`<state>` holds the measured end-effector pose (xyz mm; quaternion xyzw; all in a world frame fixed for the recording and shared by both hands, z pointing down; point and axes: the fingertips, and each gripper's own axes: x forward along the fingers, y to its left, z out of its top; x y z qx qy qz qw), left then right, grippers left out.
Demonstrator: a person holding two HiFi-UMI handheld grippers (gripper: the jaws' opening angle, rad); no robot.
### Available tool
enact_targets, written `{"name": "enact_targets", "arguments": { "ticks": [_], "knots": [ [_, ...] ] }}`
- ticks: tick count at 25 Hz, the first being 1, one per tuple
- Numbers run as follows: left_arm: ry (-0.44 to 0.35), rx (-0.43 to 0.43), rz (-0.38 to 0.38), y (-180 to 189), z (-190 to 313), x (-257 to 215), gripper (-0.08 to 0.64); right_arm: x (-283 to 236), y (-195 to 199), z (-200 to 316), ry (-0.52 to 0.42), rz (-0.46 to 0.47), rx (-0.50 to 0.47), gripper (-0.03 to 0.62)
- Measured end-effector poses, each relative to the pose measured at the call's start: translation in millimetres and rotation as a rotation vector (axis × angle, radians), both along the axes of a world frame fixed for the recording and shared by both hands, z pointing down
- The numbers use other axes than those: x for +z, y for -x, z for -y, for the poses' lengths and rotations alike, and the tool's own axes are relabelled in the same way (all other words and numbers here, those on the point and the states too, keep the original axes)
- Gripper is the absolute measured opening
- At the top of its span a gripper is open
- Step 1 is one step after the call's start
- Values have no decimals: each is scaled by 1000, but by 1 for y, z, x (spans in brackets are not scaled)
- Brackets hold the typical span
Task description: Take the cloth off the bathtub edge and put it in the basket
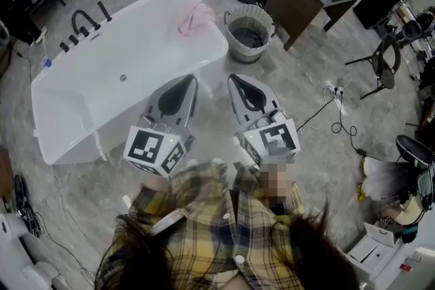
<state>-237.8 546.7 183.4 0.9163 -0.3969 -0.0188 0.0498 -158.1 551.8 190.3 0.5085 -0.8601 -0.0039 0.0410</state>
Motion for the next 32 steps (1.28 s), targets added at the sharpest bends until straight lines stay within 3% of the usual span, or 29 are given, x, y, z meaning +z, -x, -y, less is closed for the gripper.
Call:
{"name": "enact_targets", "arguments": {
  "ticks": [11,18,25,32],
  "knots": [
    [-19,6,14,-29,-17,4,23,10,-34,-20,-13,15,6,15],
    [-18,6,5,-40,1,3,23,20,-47,-5,23,13,13,15],
    [-22,-7,2,-49,56,6,23,22,-57,50,10,6,4,15],
    [-51,-10,-3,-66,161,-2,22,18,-69,153,-5,-12,-4,15]
  ]
}}
